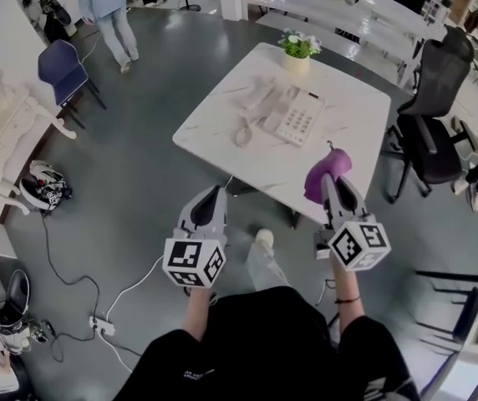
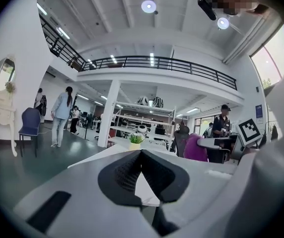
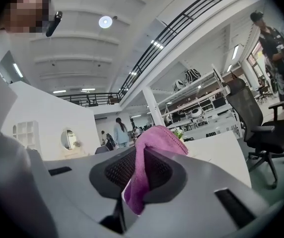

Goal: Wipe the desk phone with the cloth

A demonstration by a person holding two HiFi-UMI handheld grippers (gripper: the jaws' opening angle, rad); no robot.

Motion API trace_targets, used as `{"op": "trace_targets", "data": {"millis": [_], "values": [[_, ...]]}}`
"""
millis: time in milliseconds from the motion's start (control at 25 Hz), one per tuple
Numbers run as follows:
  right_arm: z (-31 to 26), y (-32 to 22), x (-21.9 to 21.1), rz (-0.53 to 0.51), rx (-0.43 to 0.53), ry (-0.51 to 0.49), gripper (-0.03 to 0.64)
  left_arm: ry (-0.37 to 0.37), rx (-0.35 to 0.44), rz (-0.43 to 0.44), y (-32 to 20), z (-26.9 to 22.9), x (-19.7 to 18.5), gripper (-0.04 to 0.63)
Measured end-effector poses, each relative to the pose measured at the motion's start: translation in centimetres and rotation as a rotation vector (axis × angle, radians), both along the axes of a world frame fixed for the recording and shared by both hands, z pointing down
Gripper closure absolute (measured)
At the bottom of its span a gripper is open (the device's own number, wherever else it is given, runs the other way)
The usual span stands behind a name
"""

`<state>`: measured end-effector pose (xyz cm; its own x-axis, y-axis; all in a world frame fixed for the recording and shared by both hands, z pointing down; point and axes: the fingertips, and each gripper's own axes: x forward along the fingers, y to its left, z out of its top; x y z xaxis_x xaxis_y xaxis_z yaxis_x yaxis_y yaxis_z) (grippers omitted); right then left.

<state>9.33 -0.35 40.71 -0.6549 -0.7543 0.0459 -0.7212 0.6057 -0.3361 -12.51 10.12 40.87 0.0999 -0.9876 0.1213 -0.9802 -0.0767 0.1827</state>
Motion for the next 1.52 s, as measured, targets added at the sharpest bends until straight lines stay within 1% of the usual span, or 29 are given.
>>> {"op": "trace_targets", "data": {"millis": [280,400,640,880,1040,1160,1360,1520], "values": [[1.9,-9.3,-2.6,0.029,-0.061,0.032,0.583,0.021,-0.068,0.05,-9.7,1.9,-1.7,0.597],[2.0,-12.9,-3.5,0.047,-0.065,0.038,0.583,0.032,-0.087,0.082,-13.7,2.5,-2.4,0.597],[2.4,-18.7,-4.3,0.077,-0.055,0.089,0.583,0.059,-0.131,0.133,-20.2,4.1,-2.5,0.597],[3.8,-22.2,-4.0,0.1,-0.081,0.121,0.583,0.071,-0.172,0.164,-23.7,5.2,-2.2,0.597],[4.5,-23.7,-4.5,0.078,-0.077,0.166,0.583,0.073,-0.205,0.183,-25.5,6.2,-2.1,0.597],[4.9,-24.9,-4.8,0.075,-0.067,0.21,0.583,0.077,-0.232,0.204,-26.8,7.0,-2.0,0.597],[6.3,-27.9,-4.4,0.11,-0.075,0.277,0.583,0.099,-0.287,0.236,-29.1,9.1,-1.8,0.597],[6.7,-30.8,-4.8,0.116,-0.058,0.375,0.583,0.113,-0.331,0.255,-30.8,10.5,-1.7,0.597]]}}
